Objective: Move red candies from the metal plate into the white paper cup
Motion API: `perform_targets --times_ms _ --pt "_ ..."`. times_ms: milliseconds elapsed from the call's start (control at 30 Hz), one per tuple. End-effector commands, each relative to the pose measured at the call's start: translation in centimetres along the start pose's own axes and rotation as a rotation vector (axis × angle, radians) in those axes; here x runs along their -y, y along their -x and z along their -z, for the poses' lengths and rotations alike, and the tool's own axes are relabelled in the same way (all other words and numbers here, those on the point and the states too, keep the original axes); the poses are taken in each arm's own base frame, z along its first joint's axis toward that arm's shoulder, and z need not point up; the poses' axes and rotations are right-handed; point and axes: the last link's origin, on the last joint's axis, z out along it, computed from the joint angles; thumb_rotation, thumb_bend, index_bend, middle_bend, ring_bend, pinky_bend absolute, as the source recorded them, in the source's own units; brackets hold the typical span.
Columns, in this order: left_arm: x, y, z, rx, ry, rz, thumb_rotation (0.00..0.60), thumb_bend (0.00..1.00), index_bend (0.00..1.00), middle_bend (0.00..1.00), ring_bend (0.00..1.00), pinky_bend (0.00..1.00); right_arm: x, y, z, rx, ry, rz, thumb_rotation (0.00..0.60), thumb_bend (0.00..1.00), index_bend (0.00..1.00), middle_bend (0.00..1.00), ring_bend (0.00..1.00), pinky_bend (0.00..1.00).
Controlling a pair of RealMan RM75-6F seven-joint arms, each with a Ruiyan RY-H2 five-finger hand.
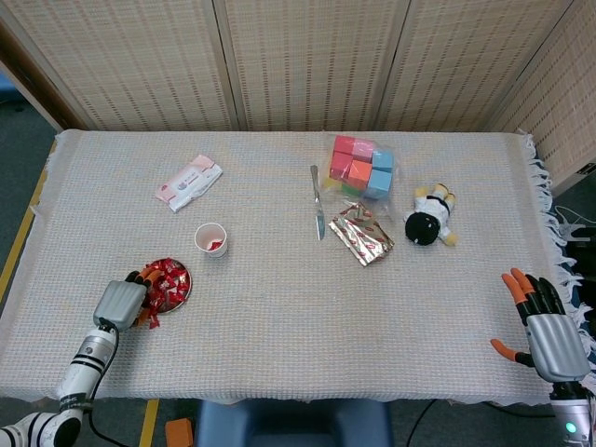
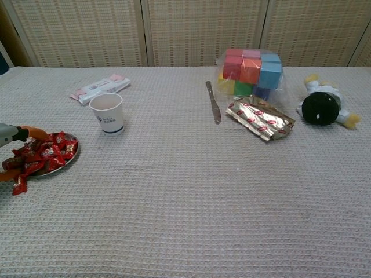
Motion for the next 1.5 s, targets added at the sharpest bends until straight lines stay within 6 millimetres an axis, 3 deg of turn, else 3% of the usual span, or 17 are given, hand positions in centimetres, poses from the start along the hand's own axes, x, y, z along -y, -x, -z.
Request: perform_targets --times_ms 33,200,533,700,1200,1500 --pt "-0.2 -0.1 -0.2 0.003 0.0 -0.004 0.6 0.36 0.15 0.13 0.21 1.0 0.0 0.0 0.0 0.001 0.0 0.0 0.6 0.05 0.0 0.0 0.0 0.0" --pt "-0.4 0.0 -0.6 0.0 -0.003 -0.02 0.6 0.36 0.2 0.16 0.29 1.0 0.0 0.0 0.0 0.002 0.002 0.002 0.6 0.05 0.0 0.0 0.0 0.0" --pt "-0.6 0.4 -1.0 0.005 0.001 -0.051 0.6 0.36 0.28 0.22 0.33 1.0 0.0 0.1 -0.1 0.01 0.007 0.004 0.6 0.05 0.0 0.0 0.0 0.0" --pt "-0.9 0.4 -1.0 -0.009 0.01 -0.061 0.6 0.36 0.36 0.28 0.41 1.0 -0.1 0.1 -0.1 0.012 0.01 0.004 0.6 0.05 0.0 0.0 0.0 0.0" --pt "-1.1 0.4 -1.2 -0.028 0.016 -0.074 0.6 0.38 0.51 0.47 0.52 1.0 0.0 0.2 -0.1 0.018 0.012 0.008 0.6 0.05 0.0 0.0 0.0 0.0" --pt "-1.1 0.4 -1.3 -0.047 0.016 -0.064 0.6 0.46 0.61 0.58 0.57 1.0 0.0 0.1 0.0 0.017 0.012 0.009 0.6 0.05 0.0 0.0 0.0 0.0"
